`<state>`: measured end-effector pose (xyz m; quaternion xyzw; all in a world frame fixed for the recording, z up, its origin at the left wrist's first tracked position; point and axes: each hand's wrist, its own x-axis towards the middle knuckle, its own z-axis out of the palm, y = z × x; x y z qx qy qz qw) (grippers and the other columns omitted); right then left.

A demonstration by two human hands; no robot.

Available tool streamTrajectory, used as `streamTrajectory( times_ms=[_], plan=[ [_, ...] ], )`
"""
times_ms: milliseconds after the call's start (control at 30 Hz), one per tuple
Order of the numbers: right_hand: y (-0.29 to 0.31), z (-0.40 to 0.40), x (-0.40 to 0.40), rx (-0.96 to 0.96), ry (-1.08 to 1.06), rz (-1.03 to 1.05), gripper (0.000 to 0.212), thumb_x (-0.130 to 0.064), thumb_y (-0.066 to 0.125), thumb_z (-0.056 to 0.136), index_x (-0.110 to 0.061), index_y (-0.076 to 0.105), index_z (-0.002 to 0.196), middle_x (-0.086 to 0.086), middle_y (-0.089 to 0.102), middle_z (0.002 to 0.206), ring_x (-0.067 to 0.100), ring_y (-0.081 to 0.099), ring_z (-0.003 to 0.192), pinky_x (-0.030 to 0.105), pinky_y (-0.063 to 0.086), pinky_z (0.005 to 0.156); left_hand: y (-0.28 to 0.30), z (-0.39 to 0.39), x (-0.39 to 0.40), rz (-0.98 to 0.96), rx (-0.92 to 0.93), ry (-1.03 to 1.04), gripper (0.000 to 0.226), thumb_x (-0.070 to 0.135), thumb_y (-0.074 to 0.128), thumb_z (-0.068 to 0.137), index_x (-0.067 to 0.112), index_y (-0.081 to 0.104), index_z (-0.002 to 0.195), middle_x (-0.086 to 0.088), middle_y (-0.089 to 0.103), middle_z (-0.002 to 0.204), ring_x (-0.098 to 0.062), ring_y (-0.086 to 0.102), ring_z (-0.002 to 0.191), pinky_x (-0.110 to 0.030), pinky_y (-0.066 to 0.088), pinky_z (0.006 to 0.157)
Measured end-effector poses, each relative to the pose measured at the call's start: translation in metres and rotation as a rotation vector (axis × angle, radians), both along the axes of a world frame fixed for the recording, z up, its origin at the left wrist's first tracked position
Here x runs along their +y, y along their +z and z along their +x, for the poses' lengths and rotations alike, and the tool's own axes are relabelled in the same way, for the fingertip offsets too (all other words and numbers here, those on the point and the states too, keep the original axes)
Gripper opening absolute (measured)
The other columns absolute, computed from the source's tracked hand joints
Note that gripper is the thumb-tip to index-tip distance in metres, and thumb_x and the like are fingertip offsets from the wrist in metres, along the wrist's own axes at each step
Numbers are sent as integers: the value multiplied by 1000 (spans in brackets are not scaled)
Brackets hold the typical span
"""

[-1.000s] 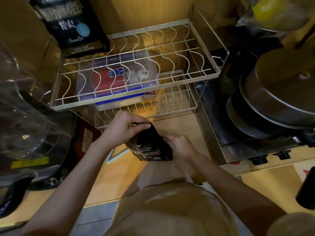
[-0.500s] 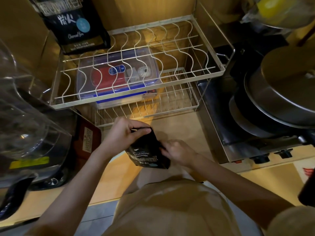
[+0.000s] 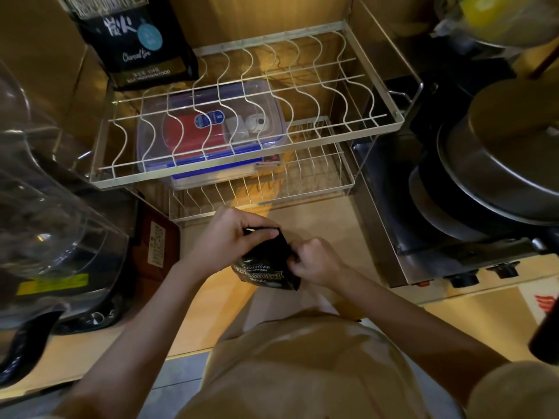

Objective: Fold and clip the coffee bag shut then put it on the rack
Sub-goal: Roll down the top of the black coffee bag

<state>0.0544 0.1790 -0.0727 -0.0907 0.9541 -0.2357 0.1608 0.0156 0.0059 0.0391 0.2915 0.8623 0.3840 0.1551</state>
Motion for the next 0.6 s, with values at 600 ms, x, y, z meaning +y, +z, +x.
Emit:
streamTrajectory(
  times_ms=[600],
  plan=[
    [-23, 12, 12, 84, -269, -340, 22, -11, 42, 91, -3, 61, 101, 25, 69, 92, 36, 65, 87, 41, 51, 74, 0, 12, 8, 18, 101, 111, 18, 21, 55, 86, 13, 68, 94, 3, 70, 82, -7, 66, 75, -16, 52, 63]
  ],
)
